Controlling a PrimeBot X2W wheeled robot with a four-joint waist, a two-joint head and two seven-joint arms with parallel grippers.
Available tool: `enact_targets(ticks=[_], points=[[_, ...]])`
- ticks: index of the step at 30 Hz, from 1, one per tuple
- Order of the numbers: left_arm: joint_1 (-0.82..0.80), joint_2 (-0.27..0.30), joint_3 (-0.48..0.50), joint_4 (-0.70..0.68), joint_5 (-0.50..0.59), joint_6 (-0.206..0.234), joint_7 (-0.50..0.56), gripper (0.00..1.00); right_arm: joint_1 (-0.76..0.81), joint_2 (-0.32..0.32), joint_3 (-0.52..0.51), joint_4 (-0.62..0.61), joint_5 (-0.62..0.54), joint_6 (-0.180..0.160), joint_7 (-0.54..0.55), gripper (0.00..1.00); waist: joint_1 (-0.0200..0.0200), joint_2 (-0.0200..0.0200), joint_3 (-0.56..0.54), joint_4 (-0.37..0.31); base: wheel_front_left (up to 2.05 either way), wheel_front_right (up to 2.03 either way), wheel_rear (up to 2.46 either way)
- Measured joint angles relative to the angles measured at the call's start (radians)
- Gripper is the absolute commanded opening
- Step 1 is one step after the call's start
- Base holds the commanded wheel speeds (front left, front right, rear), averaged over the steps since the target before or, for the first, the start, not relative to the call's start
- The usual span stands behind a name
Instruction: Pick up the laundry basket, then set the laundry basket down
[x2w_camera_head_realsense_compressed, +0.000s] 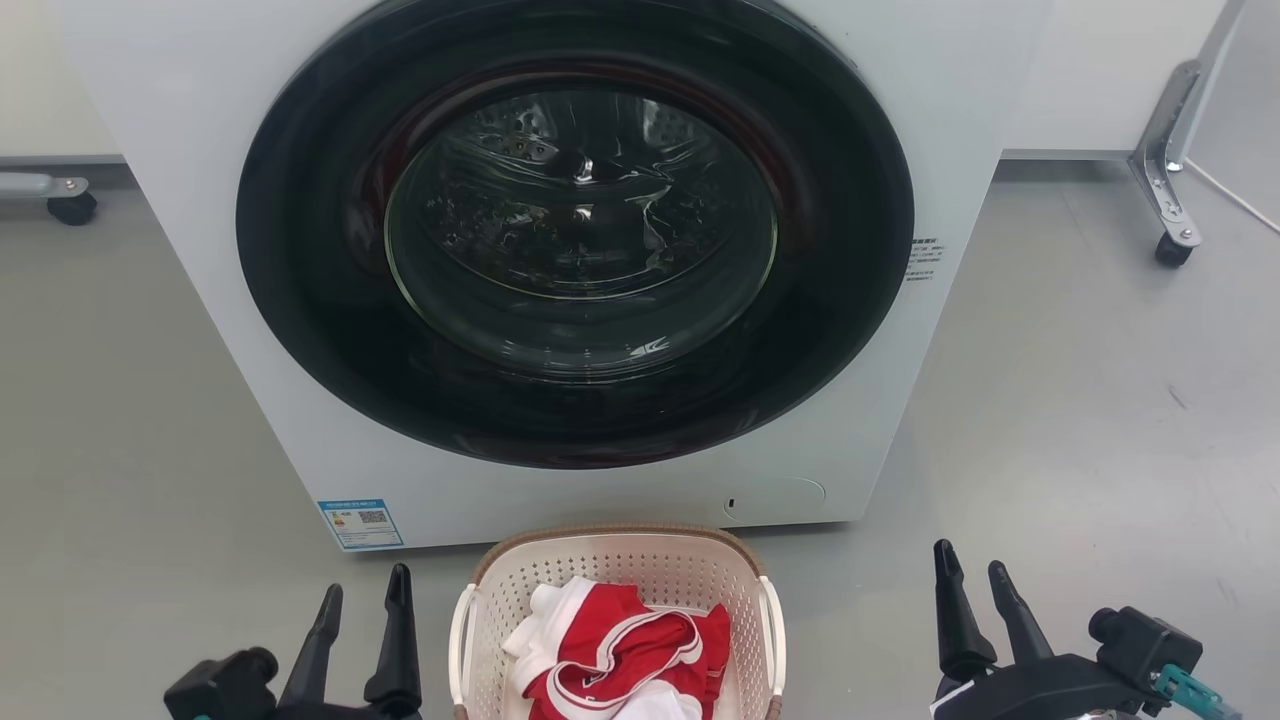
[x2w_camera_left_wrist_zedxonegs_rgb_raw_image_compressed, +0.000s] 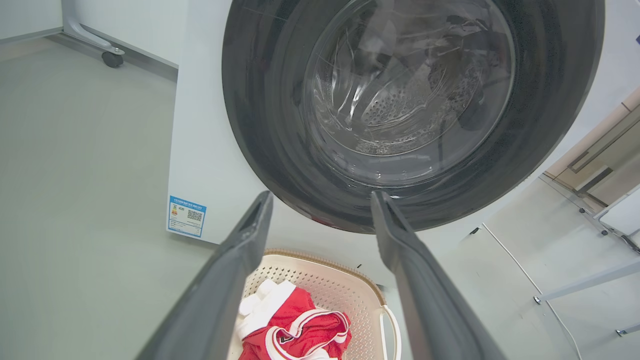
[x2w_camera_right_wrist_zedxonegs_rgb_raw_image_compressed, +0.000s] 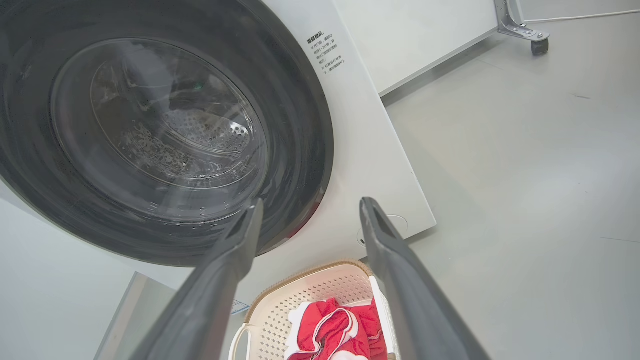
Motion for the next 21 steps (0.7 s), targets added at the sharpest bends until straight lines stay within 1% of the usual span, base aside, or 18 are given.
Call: enact_targets(ticks=[21], points=[[0.036, 0.008, -0.044, -0.043, 0.301, 0.052, -0.078, 1.00, 0.014, -0.002, 0.066, -0.043, -0.290, -0.054, -0.078, 1.00, 0.0000, 0.0000, 0.001, 0.002, 0.00, 0.00, 0.00]])
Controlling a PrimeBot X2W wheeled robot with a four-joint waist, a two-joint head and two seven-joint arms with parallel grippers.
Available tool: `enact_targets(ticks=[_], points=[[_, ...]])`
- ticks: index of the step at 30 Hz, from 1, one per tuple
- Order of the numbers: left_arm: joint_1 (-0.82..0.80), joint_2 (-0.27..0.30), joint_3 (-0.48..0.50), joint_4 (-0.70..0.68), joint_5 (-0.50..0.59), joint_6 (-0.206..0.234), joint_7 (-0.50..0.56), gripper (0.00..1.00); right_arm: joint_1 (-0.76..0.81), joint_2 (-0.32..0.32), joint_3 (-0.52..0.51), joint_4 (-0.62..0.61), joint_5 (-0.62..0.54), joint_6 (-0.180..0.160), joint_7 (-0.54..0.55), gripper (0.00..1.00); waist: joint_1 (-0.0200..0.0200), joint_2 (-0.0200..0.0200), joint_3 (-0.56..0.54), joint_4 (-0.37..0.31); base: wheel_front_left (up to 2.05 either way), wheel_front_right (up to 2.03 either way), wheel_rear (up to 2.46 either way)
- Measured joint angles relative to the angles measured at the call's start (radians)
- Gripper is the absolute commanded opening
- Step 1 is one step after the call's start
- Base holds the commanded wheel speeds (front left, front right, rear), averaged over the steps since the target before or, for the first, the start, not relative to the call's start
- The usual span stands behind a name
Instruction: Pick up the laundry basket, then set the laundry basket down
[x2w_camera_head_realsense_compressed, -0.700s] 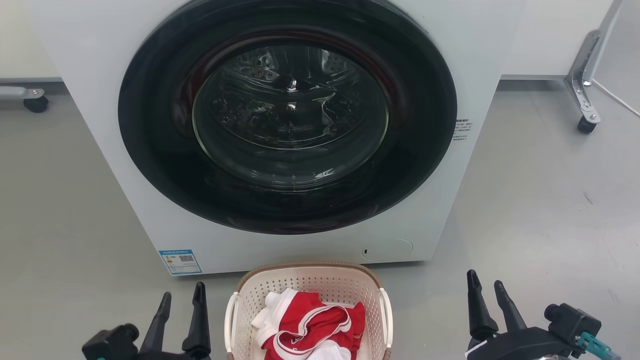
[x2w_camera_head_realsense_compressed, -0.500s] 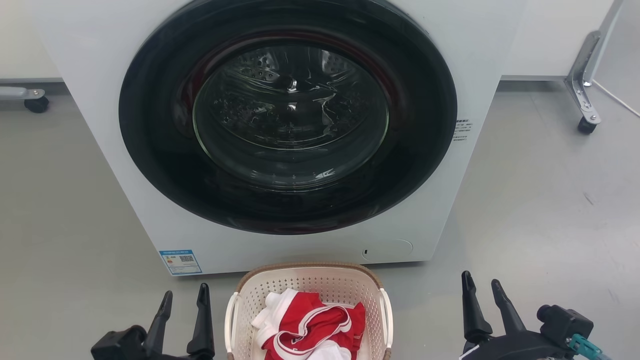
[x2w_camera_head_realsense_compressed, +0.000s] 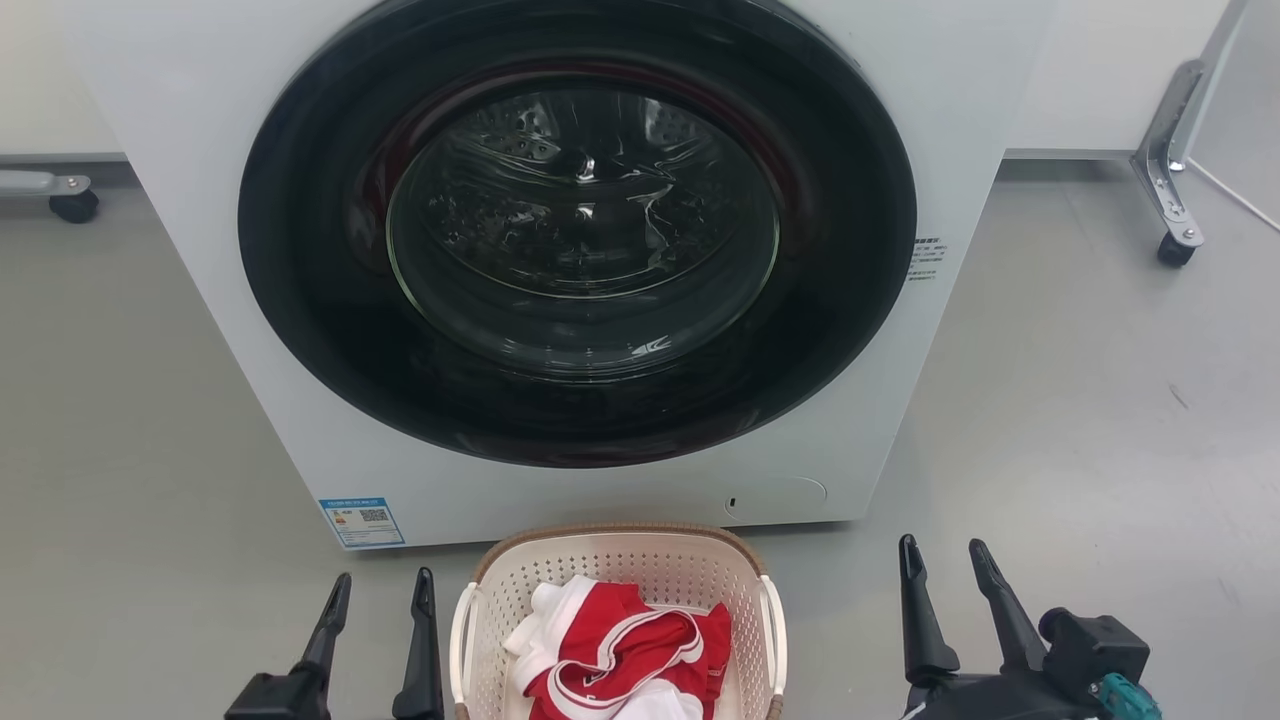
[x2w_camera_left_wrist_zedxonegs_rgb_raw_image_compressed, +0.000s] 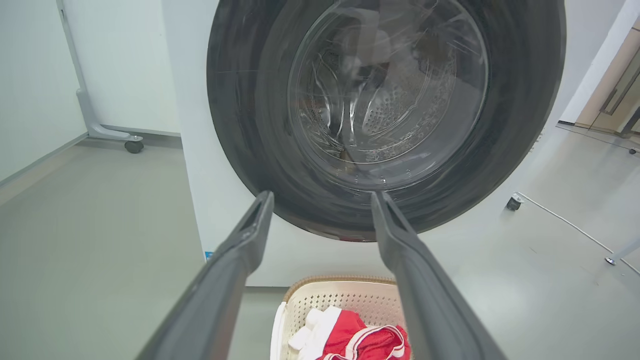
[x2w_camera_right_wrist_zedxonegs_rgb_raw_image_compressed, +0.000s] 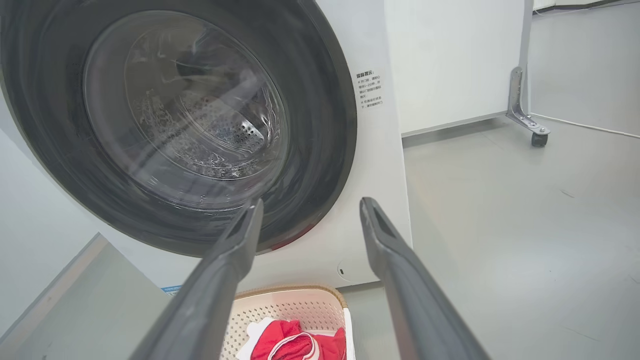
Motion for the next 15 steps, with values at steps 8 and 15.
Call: enact_targets(ticks=[8, 15], points=[[0.020, 0.002, -0.011, -0.018, 0.097, 0.016, -0.033, 1.00, 0.003, -0.001, 0.017, -0.015, -0.110, -0.018, -0.030, 1.00, -0.0001, 0.0000, 0.003, 0.001, 0.00, 0.00, 0.00], [0.020, 0.002, -0.009, -0.025, 0.135, 0.016, -0.041, 1.00, 0.003, -0.001, 0.020, -0.021, -0.155, -0.029, -0.040, 1.00, 0.0000, 0.0000, 0.005, 0.001, 0.00, 0.00, 0.00]])
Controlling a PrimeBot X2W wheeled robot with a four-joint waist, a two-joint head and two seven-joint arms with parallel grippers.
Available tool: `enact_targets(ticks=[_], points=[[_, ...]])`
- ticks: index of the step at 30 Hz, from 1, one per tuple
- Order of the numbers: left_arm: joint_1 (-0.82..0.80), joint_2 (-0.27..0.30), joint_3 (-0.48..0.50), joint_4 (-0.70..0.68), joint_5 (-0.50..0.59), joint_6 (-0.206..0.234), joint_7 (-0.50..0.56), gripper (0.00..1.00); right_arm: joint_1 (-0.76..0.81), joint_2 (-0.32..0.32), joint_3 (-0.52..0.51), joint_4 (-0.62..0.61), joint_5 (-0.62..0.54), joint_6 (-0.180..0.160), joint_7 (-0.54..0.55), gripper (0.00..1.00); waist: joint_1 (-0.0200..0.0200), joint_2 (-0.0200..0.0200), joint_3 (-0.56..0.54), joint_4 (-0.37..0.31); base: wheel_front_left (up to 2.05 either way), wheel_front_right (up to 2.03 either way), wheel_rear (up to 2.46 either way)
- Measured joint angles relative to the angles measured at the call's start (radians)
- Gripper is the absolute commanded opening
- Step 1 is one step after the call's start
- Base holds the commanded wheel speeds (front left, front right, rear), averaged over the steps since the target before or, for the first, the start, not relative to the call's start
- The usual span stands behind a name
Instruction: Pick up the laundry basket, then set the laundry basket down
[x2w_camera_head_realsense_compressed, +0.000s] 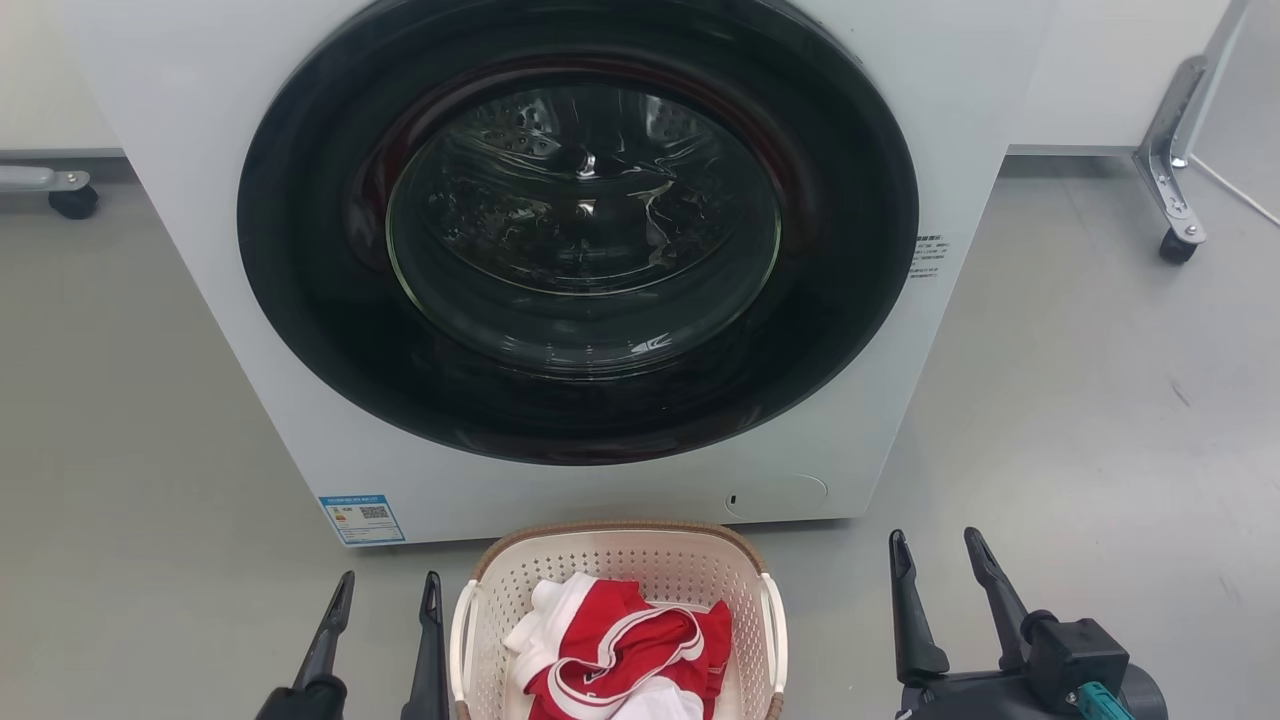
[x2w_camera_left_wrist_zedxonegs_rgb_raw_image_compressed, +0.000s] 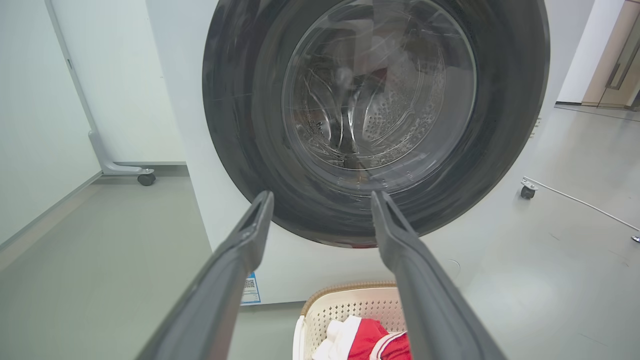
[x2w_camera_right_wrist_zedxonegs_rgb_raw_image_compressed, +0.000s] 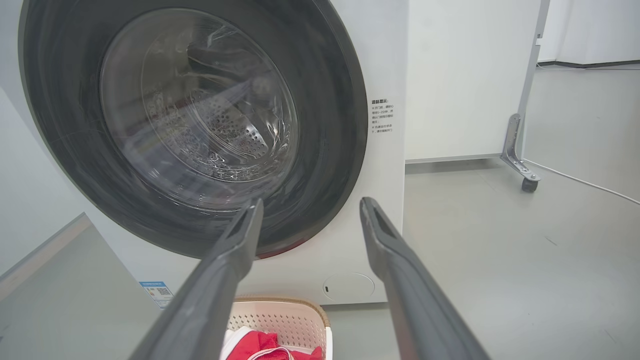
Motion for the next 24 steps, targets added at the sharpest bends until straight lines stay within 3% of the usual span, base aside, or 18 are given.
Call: enact_targets(ticks=[24], points=[[0.000, -0.012, 0.027, -0.001, -0.008, -0.018, 0.000, 1.00, 0.005, 0.000, -0.020, 0.000, 0.000, 0.000, 0.000, 1.00, 0.0000, 0.0000, 0.000, 0.001, 0.00, 0.00, 0.00]])
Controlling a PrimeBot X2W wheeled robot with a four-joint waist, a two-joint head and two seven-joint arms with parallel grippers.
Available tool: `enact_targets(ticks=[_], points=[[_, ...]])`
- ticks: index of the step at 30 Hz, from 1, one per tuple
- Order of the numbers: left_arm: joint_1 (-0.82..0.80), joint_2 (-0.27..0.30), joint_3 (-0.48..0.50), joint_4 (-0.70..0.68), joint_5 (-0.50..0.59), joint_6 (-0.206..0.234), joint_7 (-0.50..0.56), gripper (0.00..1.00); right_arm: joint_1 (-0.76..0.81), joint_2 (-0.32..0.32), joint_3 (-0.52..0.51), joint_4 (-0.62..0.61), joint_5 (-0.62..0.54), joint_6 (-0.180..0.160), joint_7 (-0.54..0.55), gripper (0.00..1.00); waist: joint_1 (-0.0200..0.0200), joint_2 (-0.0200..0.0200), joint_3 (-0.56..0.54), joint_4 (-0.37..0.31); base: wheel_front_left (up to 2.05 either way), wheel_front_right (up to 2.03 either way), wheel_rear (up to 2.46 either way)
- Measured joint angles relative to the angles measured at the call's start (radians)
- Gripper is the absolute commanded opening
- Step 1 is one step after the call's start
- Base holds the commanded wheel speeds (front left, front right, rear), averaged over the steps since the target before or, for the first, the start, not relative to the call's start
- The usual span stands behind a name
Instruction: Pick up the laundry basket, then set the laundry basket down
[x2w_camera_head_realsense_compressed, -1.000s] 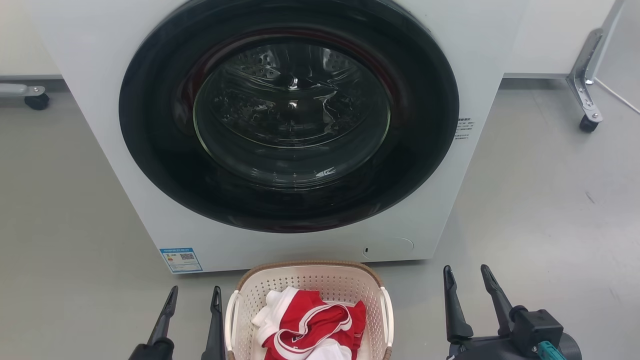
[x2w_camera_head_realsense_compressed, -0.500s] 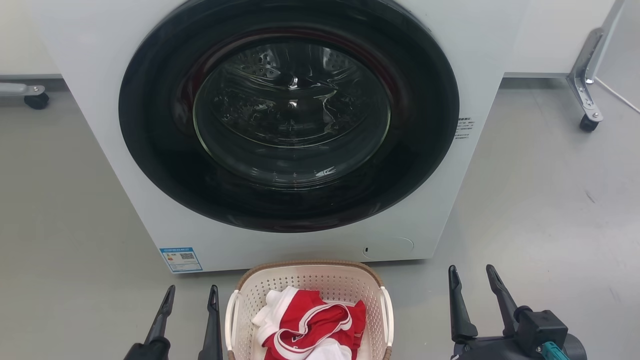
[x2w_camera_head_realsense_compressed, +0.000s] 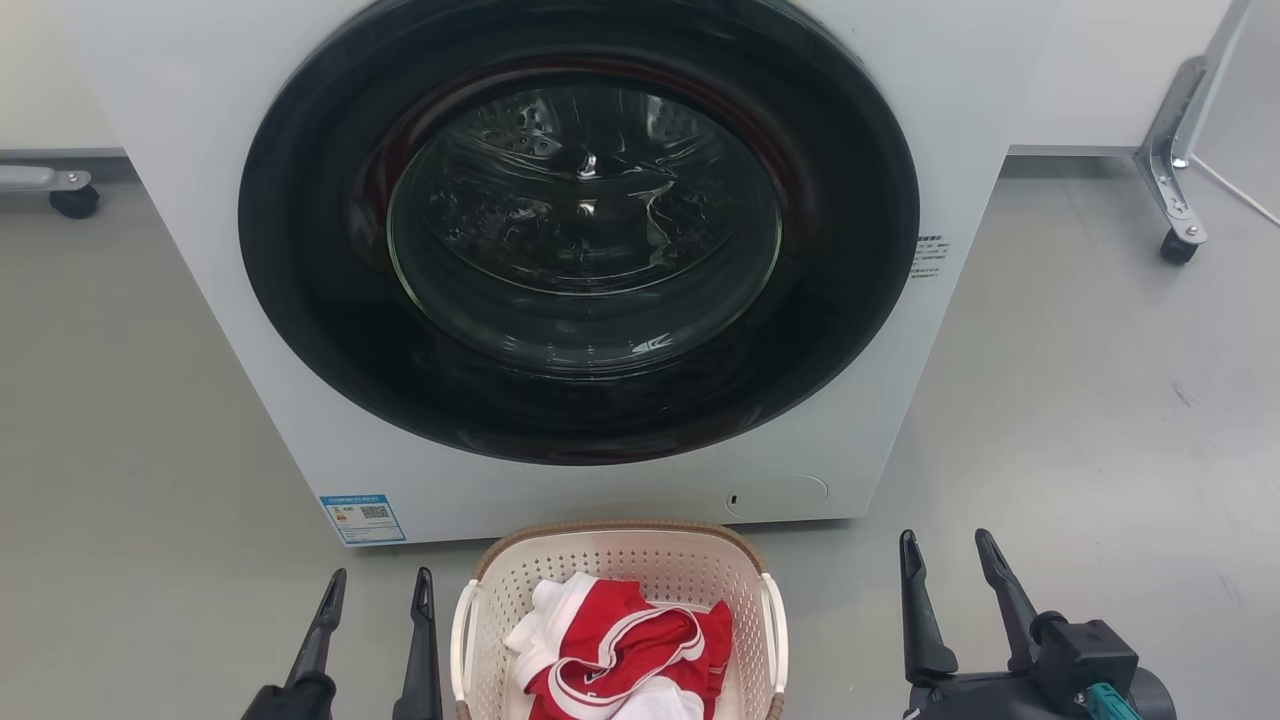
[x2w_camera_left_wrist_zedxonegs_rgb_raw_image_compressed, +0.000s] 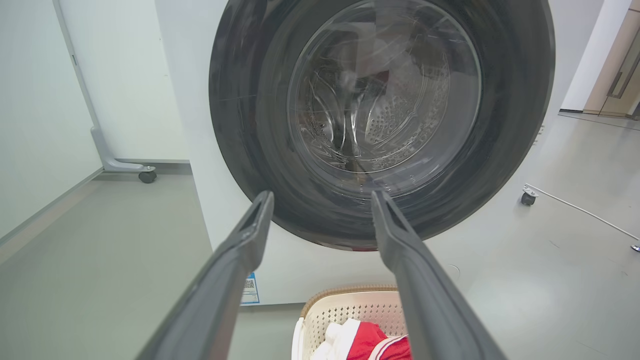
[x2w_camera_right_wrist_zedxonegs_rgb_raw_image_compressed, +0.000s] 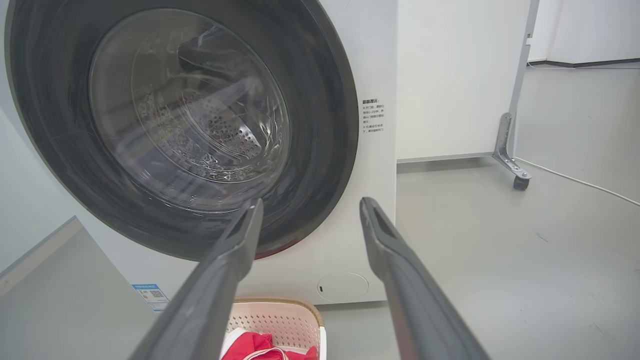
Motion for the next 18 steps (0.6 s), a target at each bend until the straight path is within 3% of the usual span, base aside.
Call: enact_targets(ticks=[18], points=[[0.012, -0.006, 0.005, -0.033, 0.006, -0.009, 0.000, 1.00, 0.010, 0.000, -0.003, -0.036, 0.000, 0.002, 0.000, 1.00, 0.0000, 0.0000, 0.043, 0.004, 0.00, 0.00, 0.00]])
